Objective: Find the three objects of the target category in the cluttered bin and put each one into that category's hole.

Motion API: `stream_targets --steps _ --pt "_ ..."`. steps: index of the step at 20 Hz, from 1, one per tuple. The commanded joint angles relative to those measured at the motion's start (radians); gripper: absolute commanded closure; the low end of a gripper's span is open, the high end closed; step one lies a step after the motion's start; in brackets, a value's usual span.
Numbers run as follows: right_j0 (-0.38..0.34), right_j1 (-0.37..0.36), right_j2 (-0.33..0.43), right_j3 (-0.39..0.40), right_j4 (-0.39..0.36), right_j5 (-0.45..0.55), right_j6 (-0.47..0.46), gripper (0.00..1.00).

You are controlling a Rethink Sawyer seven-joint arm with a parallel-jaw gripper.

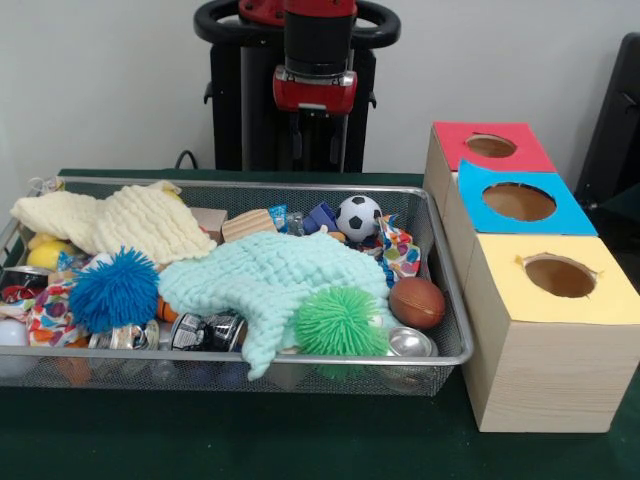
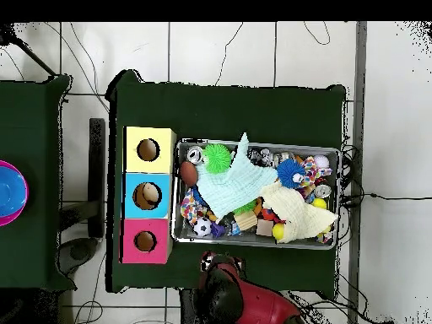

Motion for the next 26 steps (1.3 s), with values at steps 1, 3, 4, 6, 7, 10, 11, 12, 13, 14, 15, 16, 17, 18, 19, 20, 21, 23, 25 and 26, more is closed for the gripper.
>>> stream_targets --steps 1,3,4,6,7,10,11,12,13,14,15,16,17,18,19,20,21,23,25,26 --pt "-0.015 0.09 0.033 -0.078 0.125 -0.068 0.318 0.0" --pt "-0.013 0.088 0.033 -0.079 0.143 -0.064 0.316 0.0" --pt "-0.012 0.091 0.034 -0.079 0.149 -0.066 0.317 0.0" --pt "-0.013 0.099 0.036 -0.084 0.158 -0.079 0.322 0.0" --pt "-0.017 0.102 0.04 -0.089 0.157 -0.081 0.321 0.0" --pt "-0.025 0.092 0.052 -0.102 0.161 -0.058 0.317 0.0" --pt "-0.015 0.084 0.045 -0.112 0.166 -0.043 0.309 0.0" --pt "-0.006 0.078 0.038 -0.123 0.17 -0.028 0.301 0.0" --pt "0.002 0.072 0.033 -0.133 0.178 -0.008 0.295 0.0" --pt "0.012 0.072 0.026 -0.148 0.181 0.005 0.286 0.0" --pt "0.021 0.071 0.02 -0.16 0.188 0.02 0.28 0.0" --pt "0.03 0.074 0.014 -0.172 0.197 0.031 0.277 0.0" --pt "0.036 0.074 0.011 -0.181 0.204 0.038 0.275 0.0" --pt "0.038 0.077 0.01 -0.19 0.209 0.044 0.273 0.0" --pt "0.036 0.084 0.017 -0.197 0.213 0.041 0.274 0.0" --pt "0.039 0.092 0.016 -0.206 0.22 0.036 0.275 0.0" --pt "0.04 0.103 0.021 -0.216 0.23 0.041 0.278 0.0" --pt "0.036 0.121 0.028 -0.234 0.252 0.043 0.286 0.0" --pt "0.039 0.138 0.012 -0.253 0.287 0.035 0.299 0.0" --pt "0.034 0.147 0.003 -0.262 0.304 0.038 0.302 0.0"
